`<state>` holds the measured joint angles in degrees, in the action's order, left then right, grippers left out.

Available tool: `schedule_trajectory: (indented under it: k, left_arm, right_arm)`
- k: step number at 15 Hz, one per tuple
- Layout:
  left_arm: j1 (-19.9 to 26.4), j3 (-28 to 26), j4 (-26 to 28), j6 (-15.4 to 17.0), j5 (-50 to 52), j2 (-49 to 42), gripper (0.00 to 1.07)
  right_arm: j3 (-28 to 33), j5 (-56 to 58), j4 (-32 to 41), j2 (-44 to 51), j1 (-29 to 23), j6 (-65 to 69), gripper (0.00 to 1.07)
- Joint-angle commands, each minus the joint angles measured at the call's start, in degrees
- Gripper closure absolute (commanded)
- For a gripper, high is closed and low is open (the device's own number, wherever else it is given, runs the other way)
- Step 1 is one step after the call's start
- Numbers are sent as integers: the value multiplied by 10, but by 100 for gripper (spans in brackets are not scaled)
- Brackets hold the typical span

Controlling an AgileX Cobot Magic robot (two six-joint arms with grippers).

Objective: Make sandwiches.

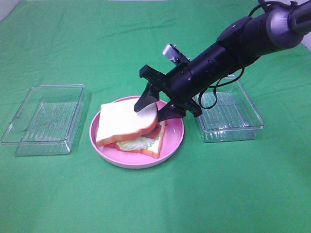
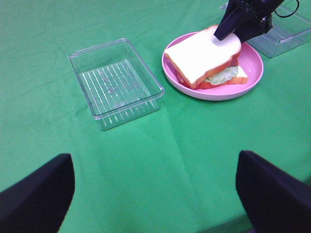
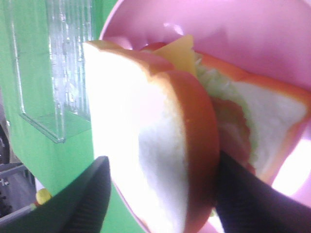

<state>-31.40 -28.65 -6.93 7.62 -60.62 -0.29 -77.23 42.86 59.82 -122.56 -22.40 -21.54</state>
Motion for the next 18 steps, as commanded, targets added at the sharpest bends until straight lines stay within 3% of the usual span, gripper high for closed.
schedule_trajectory:
  k: [1, 4, 5, 10, 13, 16, 18]
  left_arm:
    - [-1, 1, 3, -1, 6, -11, 21]
    - [-1, 1, 3, -1, 6, -11, 21]
    - [-1, 1, 3, -1, 6, -11, 21]
    - [-1, 1, 5, -4, 6, -11, 21]
    - [-1, 1, 9, -6, 6, -11, 21]
    - [-1, 1, 14, -6, 6, -11, 21]
    - [-1, 1, 26, -22, 7, -11, 21]
  right_arm:
    - [1, -6, -66, 19, 0, 32, 40]
    - [1, -7, -191, 55, 1, 100, 38]
    - [1, 6, -289, 96, 1, 147, 38]
    - [18, 70, -463, 219, -1, 215, 38]
    - [112, 68, -506, 349, -1, 215, 38]
    - [254, 70, -543, 539, -1, 215, 38]
    - [313, 86, -557, 618, -1, 212, 38]
